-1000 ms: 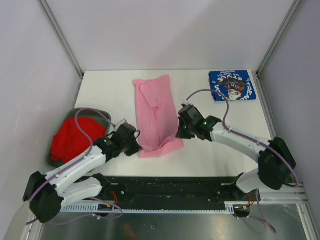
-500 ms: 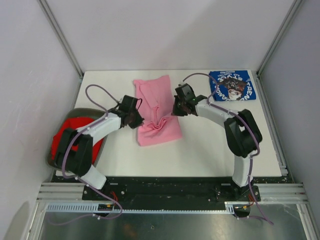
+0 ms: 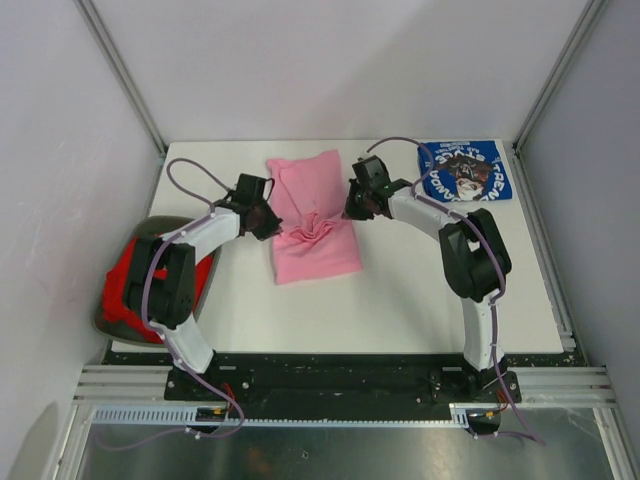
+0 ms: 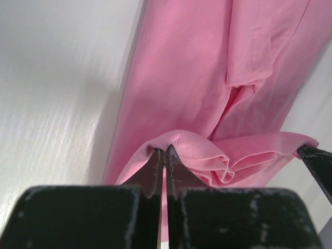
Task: Fold and stack the t-shirts
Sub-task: Fold the folded rectangular tshirt in 1/3 of the way
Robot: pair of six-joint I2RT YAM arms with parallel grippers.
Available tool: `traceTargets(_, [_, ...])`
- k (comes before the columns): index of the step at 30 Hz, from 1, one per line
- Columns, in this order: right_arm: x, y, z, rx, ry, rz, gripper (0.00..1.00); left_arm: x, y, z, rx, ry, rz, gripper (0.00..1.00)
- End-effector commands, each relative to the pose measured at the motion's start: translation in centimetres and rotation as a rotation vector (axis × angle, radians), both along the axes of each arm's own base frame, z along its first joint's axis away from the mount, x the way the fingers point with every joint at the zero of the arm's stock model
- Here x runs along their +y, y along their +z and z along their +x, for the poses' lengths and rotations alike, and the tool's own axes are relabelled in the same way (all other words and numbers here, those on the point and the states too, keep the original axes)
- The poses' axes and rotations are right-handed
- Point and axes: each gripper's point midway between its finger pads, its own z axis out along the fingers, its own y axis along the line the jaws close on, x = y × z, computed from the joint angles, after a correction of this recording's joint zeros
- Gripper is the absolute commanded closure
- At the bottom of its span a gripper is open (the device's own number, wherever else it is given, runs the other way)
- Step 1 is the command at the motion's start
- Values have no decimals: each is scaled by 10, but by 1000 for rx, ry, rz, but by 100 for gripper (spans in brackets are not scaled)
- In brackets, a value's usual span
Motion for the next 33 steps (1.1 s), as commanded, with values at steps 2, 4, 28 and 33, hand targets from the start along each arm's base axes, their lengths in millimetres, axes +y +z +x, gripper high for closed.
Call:
traceTargets(2, [-1, 12, 21, -47, -7, 22, 100, -2, 17, 26, -63, -37, -20, 100])
traceTargets(4, [-2, 10, 24, -41, -11, 22, 100, -1, 16, 29, -62, -39, -20, 100])
traceTargets(28, [-8, 11, 41, -52, 5, -2, 82, 23, 22, 57, -93, -52, -22, 68])
traceTargets(33, [-17, 33, 39, -95, 23, -53, 65, 36, 53, 60, -175, -74, 14, 33])
